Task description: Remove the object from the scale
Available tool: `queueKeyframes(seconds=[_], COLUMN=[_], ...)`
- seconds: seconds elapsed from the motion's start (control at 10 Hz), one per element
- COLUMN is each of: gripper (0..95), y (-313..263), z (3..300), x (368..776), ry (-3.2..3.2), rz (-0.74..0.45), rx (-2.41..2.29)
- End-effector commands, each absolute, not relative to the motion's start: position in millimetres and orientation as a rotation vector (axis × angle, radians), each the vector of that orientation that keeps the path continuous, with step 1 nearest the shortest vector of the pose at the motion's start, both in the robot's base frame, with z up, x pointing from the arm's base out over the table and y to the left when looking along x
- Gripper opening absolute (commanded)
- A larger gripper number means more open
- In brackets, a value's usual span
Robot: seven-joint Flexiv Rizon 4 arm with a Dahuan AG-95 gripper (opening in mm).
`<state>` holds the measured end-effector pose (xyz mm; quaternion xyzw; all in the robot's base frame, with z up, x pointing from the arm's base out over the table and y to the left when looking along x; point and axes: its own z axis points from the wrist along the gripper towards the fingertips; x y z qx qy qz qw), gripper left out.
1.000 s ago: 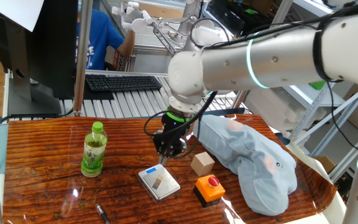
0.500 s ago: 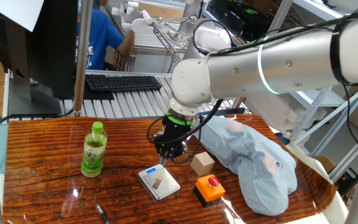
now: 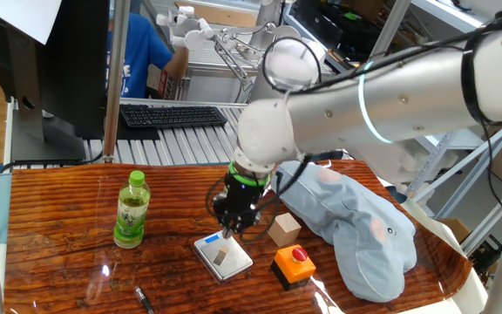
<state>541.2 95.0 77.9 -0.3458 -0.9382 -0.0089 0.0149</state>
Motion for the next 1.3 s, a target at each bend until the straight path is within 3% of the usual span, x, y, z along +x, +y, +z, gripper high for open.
queueKeyframes(seconds=[0.1, 1.3], gripper=[0.0, 0.0], y=[93.8, 85.2], z=[76.4, 70.4], x=[541.0, 546.5], ry=[-2.918, -2.889], rz=[-0.050, -0.098], rx=[-1.069, -1.067])
